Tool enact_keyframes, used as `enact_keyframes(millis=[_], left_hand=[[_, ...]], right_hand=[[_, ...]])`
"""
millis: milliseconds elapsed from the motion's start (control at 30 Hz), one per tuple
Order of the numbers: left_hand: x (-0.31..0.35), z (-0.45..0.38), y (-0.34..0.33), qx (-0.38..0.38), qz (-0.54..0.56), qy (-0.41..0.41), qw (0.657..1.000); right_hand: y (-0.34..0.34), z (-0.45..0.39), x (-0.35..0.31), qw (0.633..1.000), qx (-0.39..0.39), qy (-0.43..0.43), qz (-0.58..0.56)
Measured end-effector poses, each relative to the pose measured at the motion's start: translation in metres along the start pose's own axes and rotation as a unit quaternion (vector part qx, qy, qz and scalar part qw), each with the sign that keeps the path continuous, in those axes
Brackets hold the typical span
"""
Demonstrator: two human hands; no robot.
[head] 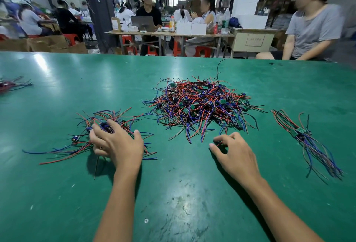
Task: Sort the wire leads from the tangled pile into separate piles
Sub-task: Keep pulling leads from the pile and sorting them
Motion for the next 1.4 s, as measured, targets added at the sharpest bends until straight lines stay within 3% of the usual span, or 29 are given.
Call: enact_keyframes(millis=[100,167,267,333,433,533,633,700,767,867,933,1033,1167,1300,1400], left_hand=[[0.029,0.016,0.008,0.064,0.049,-0.097,0.992],[0.049,0.033,0.004,0.058,0.086,-0.168,0.98],[0.077,0.064,-0.012,-0.02,0.139,-0.291,0.946],[0.087,0.084,-0.027,-0.115,0.185,-0.337,0.916],[0.086,0.105,-0.051,-0.275,0.285,-0.246,0.885],[0.084,0.118,-0.069,-0.383,0.349,-0.097,0.85],[0.084,0.13,-0.076,-0.489,0.461,0.117,0.731],[0.083,0.129,-0.075,-0.508,0.496,0.169,0.683],[0.079,0.126,-0.073,-0.519,0.495,0.164,0.677],[0.074,0.121,-0.073,-0.512,0.465,0.148,0.707],[0.072,0.119,-0.07,-0.501,0.456,0.143,0.722],[0.071,0.115,-0.069,-0.488,0.455,0.124,0.734],[0.071,0.111,-0.067,-0.499,0.456,0.114,0.728],[0.075,0.118,-0.066,-0.551,0.455,0.101,0.692],[0.076,0.123,-0.065,-0.576,0.439,0.073,0.686]], right_hand=[[0.008,-0.004,0.006,0.997,0.054,-0.007,-0.051],[0.013,-0.004,0.01,0.994,0.078,-0.006,-0.073],[0.026,-0.002,0.01,0.988,0.115,-0.012,-0.106],[0.038,0.003,0.006,0.981,0.166,0.002,-0.097],[0.052,0.016,-0.009,0.969,0.222,0.066,-0.088],[0.056,0.027,-0.027,0.939,0.23,0.146,-0.208],[0.056,0.034,-0.04,0.91,0.212,0.206,-0.291],[0.055,0.042,-0.048,0.9,0.19,0.253,-0.298],[0.051,0.05,-0.058,0.895,0.159,0.305,-0.286],[0.04,0.056,-0.068,0.903,0.09,0.32,-0.273],[0.035,0.05,-0.063,0.919,0.063,0.249,-0.3],[0.033,0.034,-0.04,0.952,0.097,0.108,-0.269],[0.018,0.019,-0.015,0.973,0.043,0.017,-0.227],[0.003,0.012,-0.008,0.959,-0.019,-0.036,-0.28],[-0.003,0.008,-0.006,0.919,-0.054,-0.106,-0.376]])
Point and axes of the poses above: each hand's wrist, its own z-axis away from the middle knuckle, its own y-axis out of the back of the hand, x = y × z, the point moved 7 cm from there along -z, towards the middle knuckle, and after that the axes turned 3 degrees about x, right-handed, at the moved point
